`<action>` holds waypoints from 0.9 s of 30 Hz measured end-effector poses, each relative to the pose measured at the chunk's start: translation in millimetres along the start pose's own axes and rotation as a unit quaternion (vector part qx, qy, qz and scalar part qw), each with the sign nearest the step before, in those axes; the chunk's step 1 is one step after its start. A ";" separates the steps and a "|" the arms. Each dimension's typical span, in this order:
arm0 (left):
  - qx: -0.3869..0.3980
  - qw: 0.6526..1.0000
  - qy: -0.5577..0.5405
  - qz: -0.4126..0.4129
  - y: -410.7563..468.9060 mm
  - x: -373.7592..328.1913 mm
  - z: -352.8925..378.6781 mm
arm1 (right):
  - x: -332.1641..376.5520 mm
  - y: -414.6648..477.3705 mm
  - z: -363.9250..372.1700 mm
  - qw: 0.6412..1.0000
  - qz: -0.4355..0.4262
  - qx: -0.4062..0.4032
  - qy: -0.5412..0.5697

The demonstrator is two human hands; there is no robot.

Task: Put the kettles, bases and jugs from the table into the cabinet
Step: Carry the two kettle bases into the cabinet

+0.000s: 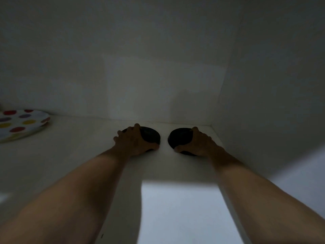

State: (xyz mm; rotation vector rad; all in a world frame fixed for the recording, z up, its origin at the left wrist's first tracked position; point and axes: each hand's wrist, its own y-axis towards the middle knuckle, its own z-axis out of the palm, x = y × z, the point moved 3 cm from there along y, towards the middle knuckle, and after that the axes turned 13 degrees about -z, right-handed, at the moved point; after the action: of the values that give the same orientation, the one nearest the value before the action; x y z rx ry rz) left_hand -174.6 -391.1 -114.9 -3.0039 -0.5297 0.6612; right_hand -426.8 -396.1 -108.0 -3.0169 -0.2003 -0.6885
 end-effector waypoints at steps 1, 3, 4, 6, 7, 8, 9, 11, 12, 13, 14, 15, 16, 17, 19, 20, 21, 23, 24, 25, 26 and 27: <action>0.003 1.000 -0.003 0.001 5.3 -4.3 2.3 | -2.3 5.6 0.9 1.000 -0.004 -0.004 0.008; 0.005 1.000 -0.006 -0.004 15.8 -11.9 7.0 | -6.5 13.4 2.8 1.000 -0.009 -0.008 0.025; 0.004 1.000 -0.007 -0.008 20.8 -14.7 9.0 | -8.4 17.2 4.4 0.999 -0.011 -0.006 0.037; 0.005 1.000 -0.005 -0.015 30.8 -19.8 11.0 | -13.3 26.7 7.0 0.999 -0.018 -0.017 0.043; 0.006 1.000 -0.005 -0.017 35.4 -22.3 11.2 | -21.1 36.1 9.2 0.998 -0.022 -0.032 0.042; 0.009 1.000 -0.004 -0.017 39.3 -24.8 11.2 | -33.2 48.8 14.0 0.998 -0.028 -0.042 0.046; 0.012 1.000 -0.002 -0.018 42.4 -26.3 11.6 | -45.3 61.0 20.4 0.997 -0.034 -0.044 0.050; 0.017 1.000 0.003 -0.018 47.1 -30.3 13.0 | -62.0 77.9 29.1 0.998 -0.037 -0.038 0.043; 0.020 1.000 0.004 -0.018 48.6 -31.5 14.0 | -61.2 76.3 28.6 0.998 -0.036 -0.043 0.039; 0.023 1.000 0.005 -0.018 51.1 -32.8 14.5 | -63.1 79.5 29.0 0.998 -0.031 -0.046 0.034; 0.026 0.999 0.008 -0.020 52.3 -34.2 14.0 | -64.3 81.9 29.1 0.998 -0.027 -0.049 0.032; 0.030 0.999 0.015 -0.023 54.6 -34.8 13.3 | -59.0 78.5 26.0 0.998 -0.025 -0.051 0.033; 0.033 0.999 0.025 -0.023 55.5 -35.9 12.2 | -48.9 69.2 20.4 0.998 -0.023 -0.047 0.031; 0.034 0.998 0.038 -0.023 56.1 -36.2 11.2 | -34.7 56.3 13.3 0.998 -0.021 -0.044 0.031; 0.026 0.998 0.061 -0.015 51.7 -37.2 8.7 | -16.4 34.4 1.6 0.999 -0.010 -0.033 0.019; 0.020 0.998 0.066 -0.012 46.3 -36.5 6.6 | -10.9 27.0 -2.7 1.000 -0.006 -0.028 0.011; 0.014 0.997 0.069 -0.009 41.8 -36.0 5.2 | -8.3 23.8 -6.1 1.000 -0.004 -0.029 0.000; 0.007 0.998 0.070 -0.007 28.7 -32.3 -2.0 | -0.9 16.4 -13.9 0.999 -0.010 -0.035 -0.018; 0.006 0.997 0.071 -0.007 21.7 -30.4 -6.0 | 4.1 10.9 -18.0 0.999 -0.013 -0.039 -0.028; 0.003 0.997 0.073 -0.001 12.7 -28.3 -12.8 | 10.6 1.4 -23.8 0.998 -0.014 -0.041 -0.037; -0.002 0.997 0.077 0.008 4.1 -27.0 -19.0 | 15.9 -7.8 -28.7 0.998 -0.015 -0.042 -0.042; -0.007 0.997 0.080 0.019 -4.7 -25.7 -25.7 | 20.8 -16.5 -33.3 0.998 -0.018 -0.045 -0.048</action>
State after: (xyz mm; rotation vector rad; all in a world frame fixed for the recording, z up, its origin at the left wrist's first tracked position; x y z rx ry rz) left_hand -187.5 -393.9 -80.6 -3.0510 -0.4705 0.4156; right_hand -424.8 -379.5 -68.8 -3.1435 -0.2347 -0.5719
